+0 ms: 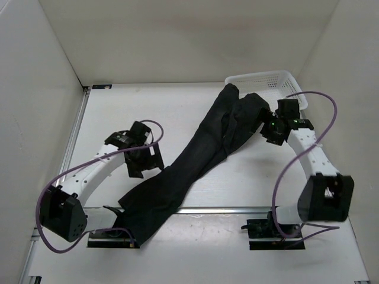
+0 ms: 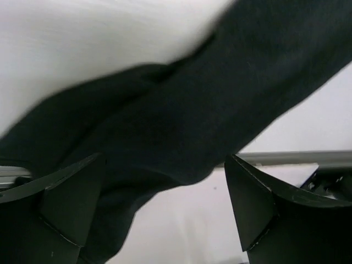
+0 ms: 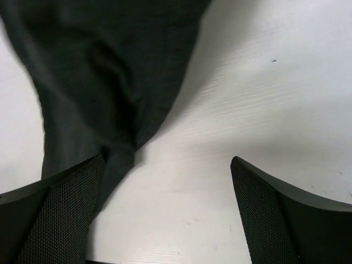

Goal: Fold and stack the trousers
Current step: Move the trousers to the center of the board, then flatten the trousers out

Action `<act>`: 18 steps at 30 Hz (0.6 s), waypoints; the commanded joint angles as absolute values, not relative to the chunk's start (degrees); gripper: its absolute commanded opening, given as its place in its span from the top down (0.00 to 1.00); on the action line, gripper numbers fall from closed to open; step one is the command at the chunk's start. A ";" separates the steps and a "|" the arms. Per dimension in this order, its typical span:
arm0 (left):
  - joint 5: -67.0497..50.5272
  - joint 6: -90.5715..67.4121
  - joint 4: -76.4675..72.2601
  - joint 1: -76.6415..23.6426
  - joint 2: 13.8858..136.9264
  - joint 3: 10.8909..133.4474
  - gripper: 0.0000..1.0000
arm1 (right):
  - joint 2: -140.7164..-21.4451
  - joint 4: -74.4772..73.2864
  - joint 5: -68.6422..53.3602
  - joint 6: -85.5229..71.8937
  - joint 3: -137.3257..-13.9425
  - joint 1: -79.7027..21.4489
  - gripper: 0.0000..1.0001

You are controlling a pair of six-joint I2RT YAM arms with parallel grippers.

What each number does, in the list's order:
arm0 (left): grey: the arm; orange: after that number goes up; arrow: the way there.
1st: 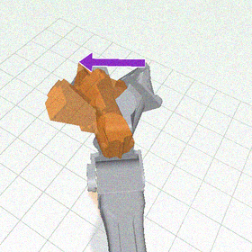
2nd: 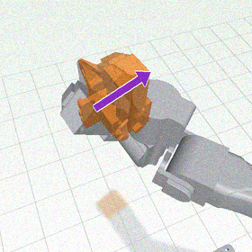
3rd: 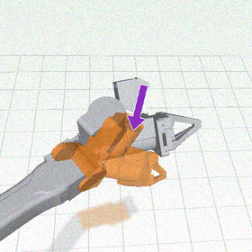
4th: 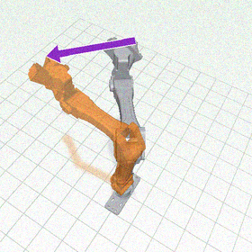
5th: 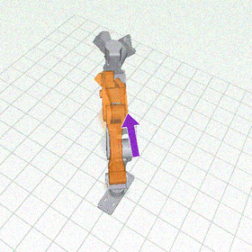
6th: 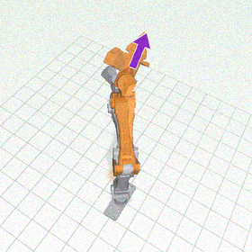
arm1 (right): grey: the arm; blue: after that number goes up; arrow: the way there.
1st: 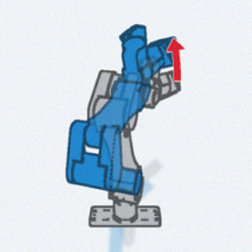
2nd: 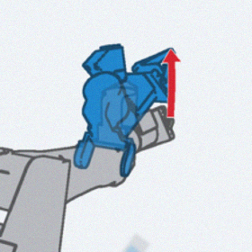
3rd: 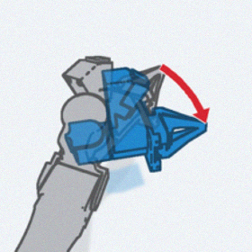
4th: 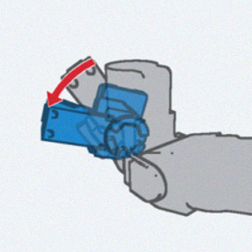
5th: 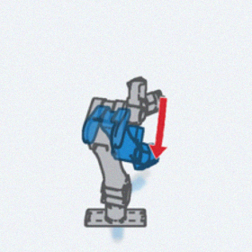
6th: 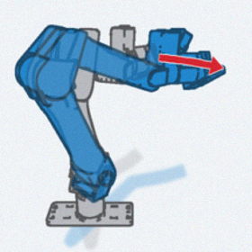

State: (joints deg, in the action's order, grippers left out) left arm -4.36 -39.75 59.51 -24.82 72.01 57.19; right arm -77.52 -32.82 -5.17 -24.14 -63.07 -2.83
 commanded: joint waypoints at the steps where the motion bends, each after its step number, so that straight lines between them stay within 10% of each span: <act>1: -5.27 -46.93 54.15 -31.70 73.47 55.91 0.00 | -84.16 -25.67 -10.72 -25.75 -64.50 -1.41 0.00; 6: -2.47 -48.78 52.03 -37.17 81.11 55.37 0.00 | -95.51 -24.17 -10.55 -25.22 -71.45 -0.88 0.00; 9: 1.93 -50.45 50.72 -39.11 86.21 55.37 0.08 | -99.39 -22.15 -11.16 -25.22 -74.35 -0.35 0.17; 12: 2.90 -49.93 50.71 -39.11 90.43 57.82 0.60 | -101.51 -22.15 -13.52 -25.75 -76.90 -0.35 0.56; 13: 2.90 -49.92 50.71 -39.11 91.05 58.53 0.75 | -101.51 -22.15 -14.23 -25.75 -77.43 -0.35 0.88; 14: 2.90 -49.05 50.71 -39.11 91.05 59.32 0.90 | -100.82 -23.19 -14.93 -26.27 -78.04 -0.35 1.00; 18: 7.37 -46.42 55.53 -37.28 90.44 67.29 0.90 | -91.34 -26.71 -15.47 -25.75 -80.94 -0.35 1.00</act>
